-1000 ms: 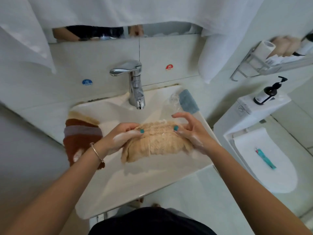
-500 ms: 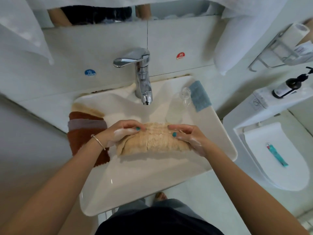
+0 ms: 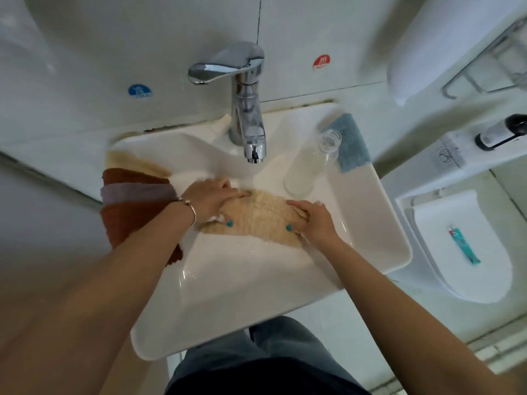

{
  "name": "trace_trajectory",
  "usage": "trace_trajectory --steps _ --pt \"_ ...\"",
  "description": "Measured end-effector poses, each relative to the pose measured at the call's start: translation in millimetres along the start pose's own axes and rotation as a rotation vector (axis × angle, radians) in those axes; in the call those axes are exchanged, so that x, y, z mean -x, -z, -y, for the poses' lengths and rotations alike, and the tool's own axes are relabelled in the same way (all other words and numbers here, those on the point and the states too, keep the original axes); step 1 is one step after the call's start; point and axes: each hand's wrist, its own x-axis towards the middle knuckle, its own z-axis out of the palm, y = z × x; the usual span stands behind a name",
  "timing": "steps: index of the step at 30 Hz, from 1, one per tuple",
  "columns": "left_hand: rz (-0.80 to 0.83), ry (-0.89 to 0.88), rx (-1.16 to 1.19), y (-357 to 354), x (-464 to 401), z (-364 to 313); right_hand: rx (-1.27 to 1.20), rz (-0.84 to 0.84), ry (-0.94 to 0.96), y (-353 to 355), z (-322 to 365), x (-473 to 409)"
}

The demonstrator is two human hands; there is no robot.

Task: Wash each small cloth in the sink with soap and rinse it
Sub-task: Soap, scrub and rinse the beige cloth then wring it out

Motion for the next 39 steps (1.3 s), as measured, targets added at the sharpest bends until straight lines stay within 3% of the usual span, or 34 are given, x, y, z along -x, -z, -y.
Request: trace_trajectory --steps 4,7,9,14,20,24,29,31,33,39 --pt "-0.026 0.046 -0.141 -4.3 1.7 -6.7 0.335 -0.029 -0.081 2.1 -1.5 4.2" --pt "-0.184 0.092 0.09 -17.4 14.7 -30.2 0.343 -0.066 -0.105 5.5 -1.2 14.2" --pt "-0.204 0.123 0.221 -33.6 21.0 -39.2 0.269 -0.112 -0.067 6.9 3.9 23.9" --pt "-0.214 0.129 -0.094 -62.8 23.9 -29.5 -0.138 -0.236 0.159 8.3 30.0 50.9" --pt "-0.223 0.181 -0.105 -61.4 22.4 -36.6 -0.339 -0.353 0.463 56.8 109.2 69.5" --pt "-0.236 0.178 -0.069 -63.2 24.3 -36.1 -0.59 -0.238 0.638 84.5 166.6 52.0" --pt "-0.244 0.177 -0.059 -60.7 23.0 -37.8 -0.01 -0.251 0.954 102.5 229.1 13.6" --pt "-0.211 0.183 -0.041 -62.8 21.9 -37.5 0.045 -0.152 0.945 101.3 248.0 1.6" --pt "-0.225 0.2 -0.044 -62.9 20.7 -38.5 -0.063 -0.054 0.908 96.8 258.2 -8.6" --pt "-0.233 0.204 -0.05 -71.4 18.0 -33.7 -0.177 0.039 0.875 96.2 267.4 -20.7"
